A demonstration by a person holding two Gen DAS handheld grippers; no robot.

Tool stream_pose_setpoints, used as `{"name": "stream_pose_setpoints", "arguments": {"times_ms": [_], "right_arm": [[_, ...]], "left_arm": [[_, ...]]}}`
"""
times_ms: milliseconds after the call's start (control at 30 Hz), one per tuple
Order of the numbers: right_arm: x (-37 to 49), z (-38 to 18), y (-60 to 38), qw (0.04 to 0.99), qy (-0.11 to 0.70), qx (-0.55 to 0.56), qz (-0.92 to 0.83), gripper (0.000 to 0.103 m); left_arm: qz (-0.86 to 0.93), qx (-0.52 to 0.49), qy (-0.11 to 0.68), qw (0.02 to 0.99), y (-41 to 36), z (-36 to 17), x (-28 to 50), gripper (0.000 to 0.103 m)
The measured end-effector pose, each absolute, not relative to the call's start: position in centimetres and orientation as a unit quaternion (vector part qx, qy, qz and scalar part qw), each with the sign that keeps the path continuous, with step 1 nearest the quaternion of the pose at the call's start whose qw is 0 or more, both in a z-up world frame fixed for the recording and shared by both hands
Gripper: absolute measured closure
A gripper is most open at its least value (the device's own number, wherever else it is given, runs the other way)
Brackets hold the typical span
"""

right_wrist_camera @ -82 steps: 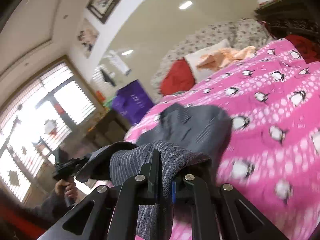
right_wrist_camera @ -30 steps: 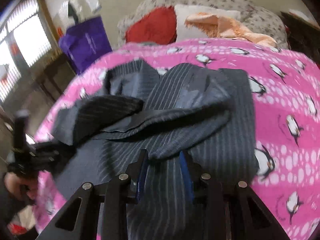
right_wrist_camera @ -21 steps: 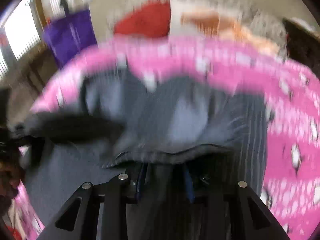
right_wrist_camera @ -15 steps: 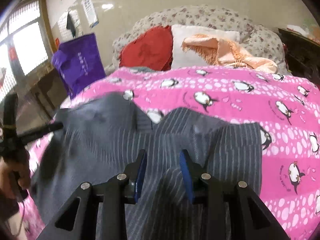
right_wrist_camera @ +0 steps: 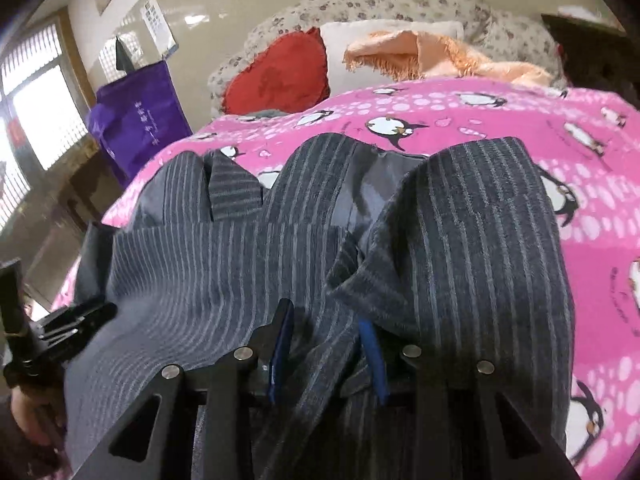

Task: Fold large clothes
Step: 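Lower the folded hem onto the jacket and open both tools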

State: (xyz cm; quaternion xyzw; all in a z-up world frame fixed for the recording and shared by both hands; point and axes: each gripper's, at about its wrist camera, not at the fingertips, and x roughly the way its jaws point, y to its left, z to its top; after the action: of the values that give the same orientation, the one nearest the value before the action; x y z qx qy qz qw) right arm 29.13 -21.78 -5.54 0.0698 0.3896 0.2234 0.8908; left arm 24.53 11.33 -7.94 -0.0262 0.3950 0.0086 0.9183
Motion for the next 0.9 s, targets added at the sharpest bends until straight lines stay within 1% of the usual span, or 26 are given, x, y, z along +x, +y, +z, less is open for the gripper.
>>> {"name": "stream_pose_setpoints", "arguments": {"times_ms": [200, 300, 500, 567, 633, 700, 767, 833, 900], "right_arm": [[29.0, -5.4, -22.0, 0.886, 0.389, 0.088, 0.234, 0.071], [28.2, -4.8, -22.3, 0.879, 0.404, 0.094, 0.233, 0.071], [20.2, -0.4, -23.8, 0.899, 0.371, 0.078, 0.22, 0.071], [17.1, 0.2, -24.2, 0.9, 0.374, 0.071, 0.213, 0.071], [14.5, 0.3, -24.5, 0.905, 0.373, 0.049, 0.198, 0.071], [12.5, 0.4, -24.8, 0.909, 0.365, 0.03, 0.2, 0.071], [11.2, 0.3, -25.1, 0.908, 0.369, 0.018, 0.196, 0.071], [10.3, 0.3, -25.0, 0.906, 0.374, 0.03, 0.195, 0.073], [9.6, 0.1, -24.0, 0.908, 0.37, 0.015, 0.194, 0.073]], "left_arm": [[0.015, -0.019, 0.396, 0.918, 11.1, -8.2, 24.8, 0.06], [0.017, -0.015, 0.397, 0.918, 11.0, -8.3, 24.9, 0.06], [0.02, -0.007, 0.398, 0.917, 10.8, -8.2, 25.0, 0.06], [0.019, 0.011, 0.409, 0.912, 10.3, -7.7, 24.6, 0.06], [0.005, -0.008, 0.407, 0.913, 10.5, -6.1, 22.7, 0.06], [-0.018, -0.039, 0.385, 0.922, 11.0, -4.2, 19.3, 0.06], [-0.031, -0.038, 0.368, 0.929, 10.8, -3.1, 15.6, 0.06], [-0.04, -0.033, 0.375, 0.926, 10.5, -3.6, 12.6, 0.055], [-0.037, -0.026, 0.392, 0.919, 10.3, -5.0, 11.2, 0.055]]}}
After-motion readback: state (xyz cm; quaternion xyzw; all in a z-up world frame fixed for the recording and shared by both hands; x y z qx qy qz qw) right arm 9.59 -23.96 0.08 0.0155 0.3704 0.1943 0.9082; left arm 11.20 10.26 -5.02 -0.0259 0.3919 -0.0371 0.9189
